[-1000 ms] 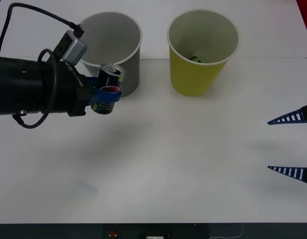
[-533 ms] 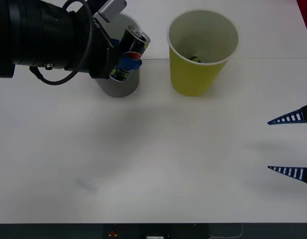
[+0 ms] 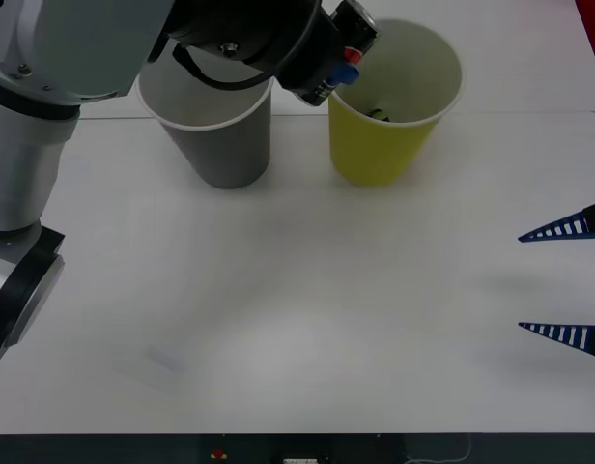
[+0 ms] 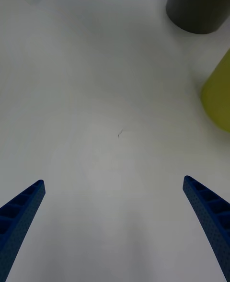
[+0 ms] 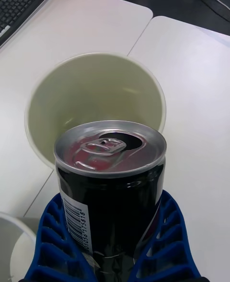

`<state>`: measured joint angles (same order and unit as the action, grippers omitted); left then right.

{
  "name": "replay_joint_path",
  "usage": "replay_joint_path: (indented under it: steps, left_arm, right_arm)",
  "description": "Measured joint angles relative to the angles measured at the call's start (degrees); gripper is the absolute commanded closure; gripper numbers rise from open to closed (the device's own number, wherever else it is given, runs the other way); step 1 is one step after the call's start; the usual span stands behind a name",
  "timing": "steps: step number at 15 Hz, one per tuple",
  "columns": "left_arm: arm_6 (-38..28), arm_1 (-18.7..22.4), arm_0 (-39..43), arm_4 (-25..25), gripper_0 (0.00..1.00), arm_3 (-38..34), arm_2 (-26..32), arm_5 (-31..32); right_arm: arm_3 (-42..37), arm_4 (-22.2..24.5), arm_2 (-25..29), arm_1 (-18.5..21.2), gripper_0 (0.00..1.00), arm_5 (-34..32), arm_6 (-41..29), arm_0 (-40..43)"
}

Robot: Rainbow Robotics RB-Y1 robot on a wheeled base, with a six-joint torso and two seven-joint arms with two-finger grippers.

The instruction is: Put the can into the green bin and the plastic bottle into the gray bin

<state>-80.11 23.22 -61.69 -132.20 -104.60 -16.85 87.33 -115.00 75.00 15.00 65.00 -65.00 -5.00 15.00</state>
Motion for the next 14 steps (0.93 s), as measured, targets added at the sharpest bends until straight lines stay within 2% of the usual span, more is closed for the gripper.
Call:
replay_joint_path:
  steps: [3,7,11,14]
  left_arm:
    - [-0.07,-4.32,-5.65,-3.39,1.0,8.72,-2.33,-2.24]
    - [0.01,-7.89,-10.3,-5.23,1.0,21.56,-5.95,-10.94]
    - [1.38,-12.32,-14.16,-6.86,1.0,35.11,-6.57,-20.28]
    - [1.53,-12.86,-14.6,-7.63,0.97,38.98,-9.11,-25.76]
  right_arm:
    - [0.0,0.0,0.0,0.0,0.0,0.0,0.0,0.0]
    - [0.0,0.0,0.0,0.0,0.0,0.0,0.0,0.0]
    - [0.0,0.0,0.0,0.0,0.0,0.0,0.0,0.0]
    - [0.0,0.0,0.0,0.0,0.0,0.0,0.0,0.0]
